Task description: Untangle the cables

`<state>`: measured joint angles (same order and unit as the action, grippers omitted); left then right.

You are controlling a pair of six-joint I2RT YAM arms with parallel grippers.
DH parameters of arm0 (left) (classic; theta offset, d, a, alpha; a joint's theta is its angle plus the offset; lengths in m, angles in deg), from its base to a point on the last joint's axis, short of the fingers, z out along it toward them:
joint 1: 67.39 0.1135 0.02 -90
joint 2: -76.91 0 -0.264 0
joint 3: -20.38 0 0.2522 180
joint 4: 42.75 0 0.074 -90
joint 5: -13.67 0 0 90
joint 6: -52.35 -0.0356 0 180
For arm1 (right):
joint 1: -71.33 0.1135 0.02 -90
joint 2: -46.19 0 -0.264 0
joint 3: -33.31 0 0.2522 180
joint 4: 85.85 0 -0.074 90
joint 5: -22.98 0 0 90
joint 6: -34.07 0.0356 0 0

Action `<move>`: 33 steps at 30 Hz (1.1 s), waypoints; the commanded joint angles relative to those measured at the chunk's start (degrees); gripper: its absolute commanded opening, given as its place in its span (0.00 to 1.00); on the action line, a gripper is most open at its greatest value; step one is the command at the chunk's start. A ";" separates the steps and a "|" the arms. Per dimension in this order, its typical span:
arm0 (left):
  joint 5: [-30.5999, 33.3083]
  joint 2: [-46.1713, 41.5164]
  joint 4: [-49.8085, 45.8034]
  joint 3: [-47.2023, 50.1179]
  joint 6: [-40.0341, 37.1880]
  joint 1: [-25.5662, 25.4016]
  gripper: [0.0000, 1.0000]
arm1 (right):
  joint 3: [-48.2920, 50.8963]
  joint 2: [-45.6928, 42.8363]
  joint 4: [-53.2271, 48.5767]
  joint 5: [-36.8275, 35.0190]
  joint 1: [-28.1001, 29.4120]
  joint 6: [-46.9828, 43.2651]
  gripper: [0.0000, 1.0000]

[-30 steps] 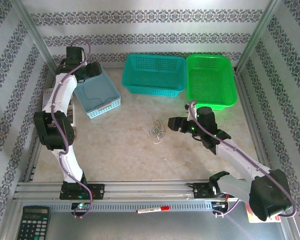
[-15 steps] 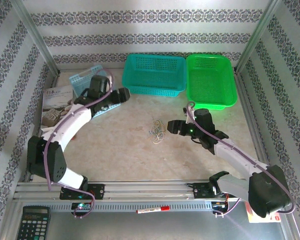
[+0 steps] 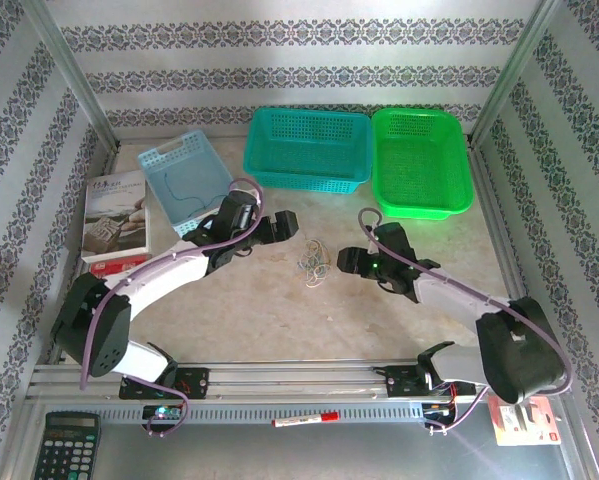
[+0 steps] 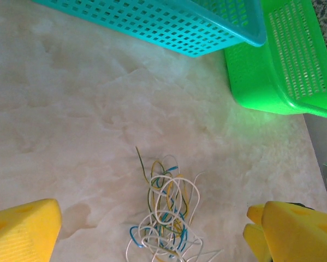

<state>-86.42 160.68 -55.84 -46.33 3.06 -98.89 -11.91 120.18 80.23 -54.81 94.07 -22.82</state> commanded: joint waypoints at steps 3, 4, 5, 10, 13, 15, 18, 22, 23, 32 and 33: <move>1.58 2.61 5.43 -1.16 0.45 -0.15 1.00 | -6.48 3.98 -1.89 -7.20 0.67 1.34 0.65; 1.65 3.04 5.03 -1.89 0.17 -0.05 1.00 | -7.21 4.46 -2.47 -7.76 1.08 1.41 0.65; 2.10 3.25 4.79 -2.37 0.15 0.17 1.00 | -7.96 4.73 -2.96 -8.58 1.52 1.33 0.64; 3.01 3.75 6.95 -1.71 2.28 2.59 1.00 | -10.83 6.75 -5.72 -10.82 2.39 0.52 0.64; 2.64 3.80 7.89 -0.93 3.76 3.91 1.00 | -13.32 9.27 -7.20 -11.07 2.53 -0.74 0.63; 3.20 3.23 8.39 -0.09 4.26 4.16 1.00 | -15.06 11.27 -7.96 -11.00 2.65 -1.80 0.62; 3.52 2.80 8.47 0.62 5.12 4.30 1.00 | -17.81 14.35 -9.07 -11.26 2.75 -3.43 0.60; 3.09 2.76 8.15 0.68 5.09 4.29 1.00 | -20.06 18.64 -8.90 -11.00 2.92 -4.82 0.58; 3.14 2.61 7.96 0.71 4.94 4.35 1.00 | -20.81 19.84 -8.83 -10.76 3.00 -4.97 0.57; 1.76 2.71 8.34 0.71 4.60 4.50 1.00 | -24.46 27.64 -8.16 -10.78 3.98 -5.98 0.51; 1.64 2.76 8.51 0.82 4.74 4.50 1.00 | -24.74 28.22 -8.19 -10.93 3.98 -6.23 0.49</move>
<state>-83.84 164.20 -49.68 -46.09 7.47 -94.74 -34.60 146.94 72.82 -64.67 97.48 -27.81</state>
